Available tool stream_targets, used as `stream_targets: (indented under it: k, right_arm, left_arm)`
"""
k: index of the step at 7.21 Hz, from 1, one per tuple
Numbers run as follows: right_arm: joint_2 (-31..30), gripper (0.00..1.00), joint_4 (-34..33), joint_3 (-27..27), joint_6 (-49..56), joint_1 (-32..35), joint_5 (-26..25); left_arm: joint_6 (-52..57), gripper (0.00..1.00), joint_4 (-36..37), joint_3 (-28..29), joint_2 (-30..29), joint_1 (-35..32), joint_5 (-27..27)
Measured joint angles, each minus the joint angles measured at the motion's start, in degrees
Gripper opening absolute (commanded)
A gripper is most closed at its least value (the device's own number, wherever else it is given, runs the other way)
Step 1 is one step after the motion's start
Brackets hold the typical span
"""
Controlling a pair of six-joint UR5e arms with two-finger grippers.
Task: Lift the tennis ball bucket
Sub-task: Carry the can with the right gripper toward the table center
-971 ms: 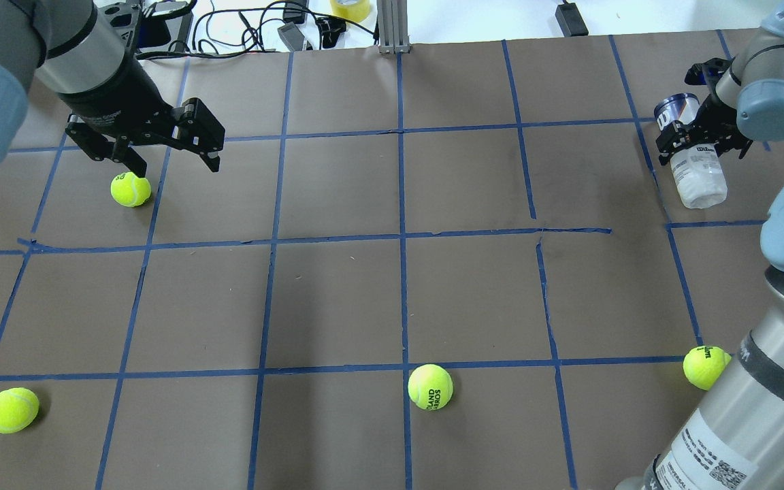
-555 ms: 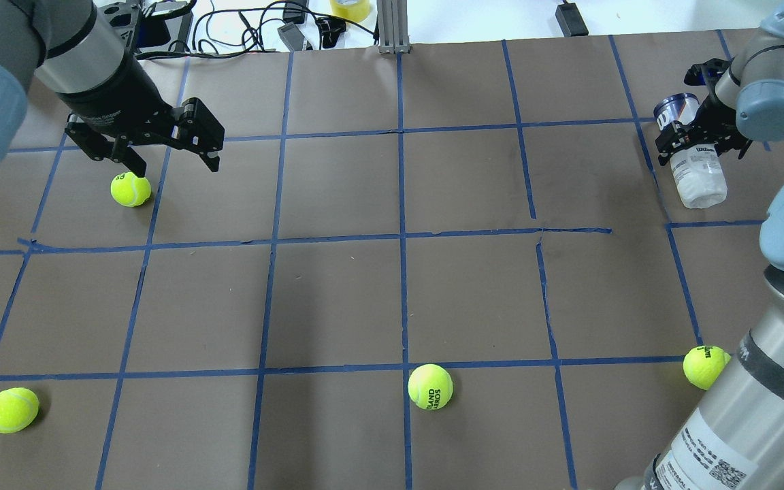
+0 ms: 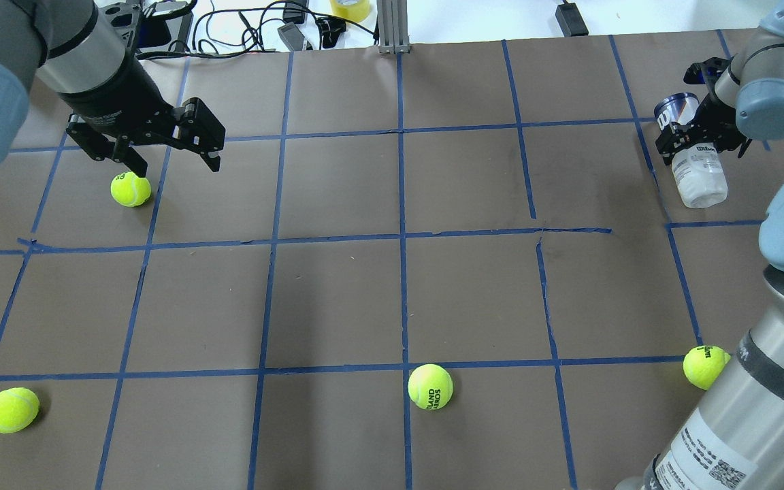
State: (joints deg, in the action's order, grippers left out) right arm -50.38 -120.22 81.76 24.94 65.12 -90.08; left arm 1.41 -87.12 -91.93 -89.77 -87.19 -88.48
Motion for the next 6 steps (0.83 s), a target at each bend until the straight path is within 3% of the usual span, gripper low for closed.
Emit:
stream_targets:
  k: [3,6]
  right_arm:
    - [-3.06,0.71,0.54,-0.18,-0.02,2.14,-0.01]
    - [-7.64,0.72,5.08,-0.2,-0.38,10.71,0.67]
  left_arm:
    - [-0.03,1.0,-0.04,0.0,-0.05,0.0,-0.01]
    - [0.23,1.0,0.19,-0.07,-0.11,0.03,0.05]
